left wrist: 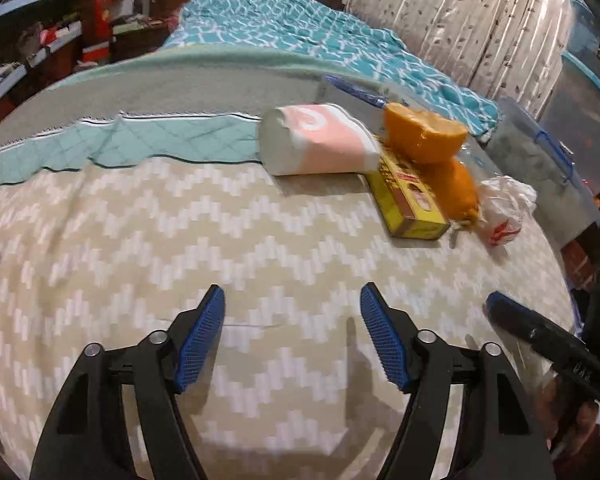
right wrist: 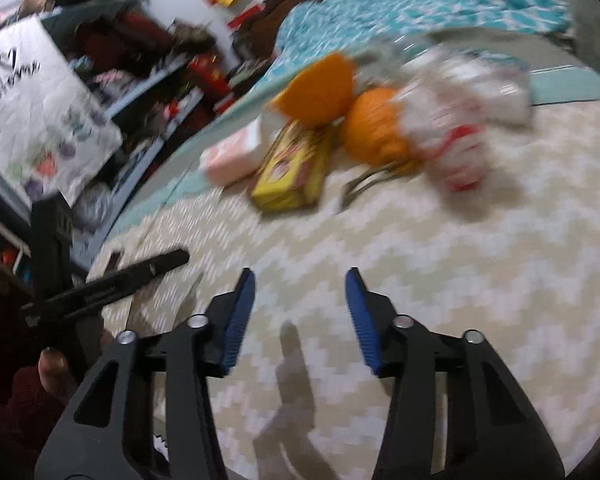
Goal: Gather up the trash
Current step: 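Move both open tools back over the trash on the bed, then grasp the pink-and-white paper cup with left tool while right tool grasps the orange peel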
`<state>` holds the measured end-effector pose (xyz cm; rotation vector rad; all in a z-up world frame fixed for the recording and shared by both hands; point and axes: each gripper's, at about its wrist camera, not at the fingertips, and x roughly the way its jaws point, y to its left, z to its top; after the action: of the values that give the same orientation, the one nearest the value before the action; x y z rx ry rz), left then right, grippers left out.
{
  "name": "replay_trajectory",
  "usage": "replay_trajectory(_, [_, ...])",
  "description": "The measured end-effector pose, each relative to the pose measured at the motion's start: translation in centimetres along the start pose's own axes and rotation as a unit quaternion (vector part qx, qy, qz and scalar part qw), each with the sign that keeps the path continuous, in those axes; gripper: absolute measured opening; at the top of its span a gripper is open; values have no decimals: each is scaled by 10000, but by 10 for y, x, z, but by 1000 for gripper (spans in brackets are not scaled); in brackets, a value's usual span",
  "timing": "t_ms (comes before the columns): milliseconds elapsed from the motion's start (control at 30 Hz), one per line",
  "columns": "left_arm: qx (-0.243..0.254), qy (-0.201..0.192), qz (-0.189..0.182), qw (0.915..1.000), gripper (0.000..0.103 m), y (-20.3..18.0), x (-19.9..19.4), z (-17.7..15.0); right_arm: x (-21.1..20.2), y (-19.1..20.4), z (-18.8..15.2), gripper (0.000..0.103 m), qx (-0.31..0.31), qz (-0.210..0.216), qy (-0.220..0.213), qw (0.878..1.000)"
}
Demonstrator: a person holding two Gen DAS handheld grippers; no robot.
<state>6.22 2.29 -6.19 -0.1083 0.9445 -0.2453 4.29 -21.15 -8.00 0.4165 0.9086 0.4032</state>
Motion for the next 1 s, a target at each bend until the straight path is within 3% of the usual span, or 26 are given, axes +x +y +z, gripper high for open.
replay_trajectory(167, [254,-132,-43,9996,74,-5,-4,-7,16,19,3,40,-154,-142,106,9997])
replay_trajectory(267, [137,42,-374,9992,74,0,-2,-2,22,20,9,40,-225,-228,150,9994])
replay_trajectory(400, [-173,33,-824,9964,74,18,-2,41,26,20,8,41,-126,-196,-62,9997])
replay_trajectory(567, [169,-125,-933,9954,76,19,16,103,27,18,9,41,-135,-136,-95,9998])
replay_trajectory(633, [8,150,-1196,9927,76,25,41,126,28,18,10,41,-114,-102,-104,9998])
replay_trajectory(700, [-341,478,-1631,9849,76,32,67,140,27,18,9,41,-152,-129,-118,9997])
replay_trajectory(833, [-550,765,-1876,9777,77,28,95,145,26,24,4,47,-354,-218,-131,9990])
replay_trajectory(900, [-520,805,-1789,9792,68,23,100,141,26,27,4,49,-412,-225,-128,9988])
replay_trajectory(967, [-437,800,-1540,9839,41,21,103,136,26,26,4,50,-396,-193,-124,9990])
replay_trajectory(1000, [-431,723,-1428,9862,37,19,102,133,25,24,4,50,-368,-164,-117,9991])
